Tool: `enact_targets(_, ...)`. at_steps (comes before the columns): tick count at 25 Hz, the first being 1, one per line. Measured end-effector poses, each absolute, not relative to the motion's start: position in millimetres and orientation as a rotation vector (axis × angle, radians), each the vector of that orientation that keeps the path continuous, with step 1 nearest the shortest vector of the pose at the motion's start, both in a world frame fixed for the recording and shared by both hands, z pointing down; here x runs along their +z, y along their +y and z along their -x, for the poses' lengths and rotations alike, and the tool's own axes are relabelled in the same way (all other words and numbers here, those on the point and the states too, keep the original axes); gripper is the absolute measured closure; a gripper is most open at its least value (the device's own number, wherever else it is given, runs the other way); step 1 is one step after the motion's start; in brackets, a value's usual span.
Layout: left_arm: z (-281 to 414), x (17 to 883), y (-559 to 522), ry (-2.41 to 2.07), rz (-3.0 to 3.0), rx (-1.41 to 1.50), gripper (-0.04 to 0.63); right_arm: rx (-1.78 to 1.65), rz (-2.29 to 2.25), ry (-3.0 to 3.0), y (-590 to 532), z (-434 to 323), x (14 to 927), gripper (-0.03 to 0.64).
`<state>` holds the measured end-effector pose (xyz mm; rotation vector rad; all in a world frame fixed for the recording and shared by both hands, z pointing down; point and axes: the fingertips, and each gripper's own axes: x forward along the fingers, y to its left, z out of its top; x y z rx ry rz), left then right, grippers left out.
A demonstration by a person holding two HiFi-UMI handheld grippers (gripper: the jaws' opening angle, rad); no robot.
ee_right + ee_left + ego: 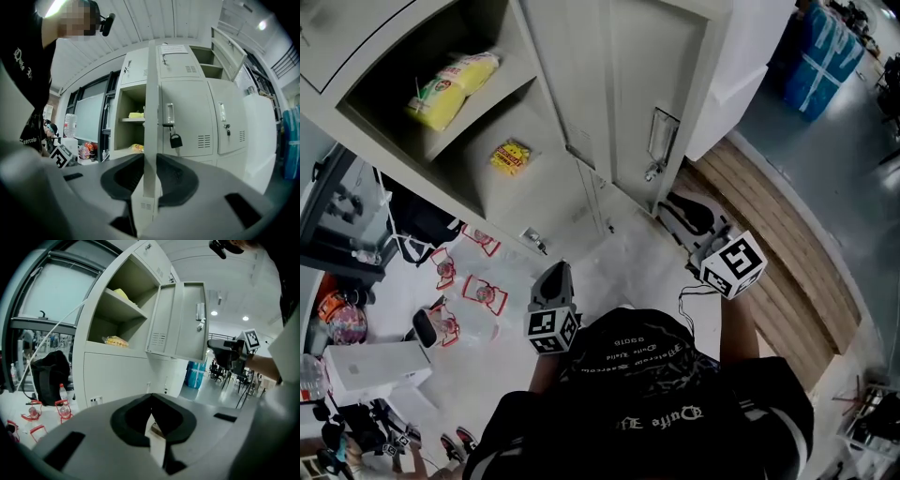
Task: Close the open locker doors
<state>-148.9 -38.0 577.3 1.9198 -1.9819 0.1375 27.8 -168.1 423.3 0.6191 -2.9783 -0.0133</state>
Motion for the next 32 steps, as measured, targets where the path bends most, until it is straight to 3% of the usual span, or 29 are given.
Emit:
enact_targets(15,212.6,569.8,-3.5,-2.042,-1.875,0.124,0.588,-0.098,-0.418,-3.028,-80.1,57.2,417.2,0.543)
enact_targets(32,259.2,553.4,23.5,-2.095,-1.903,0.052,0.588,-0.266,-0.601,-3.047,-39.8,167.6,419.3,0.552)
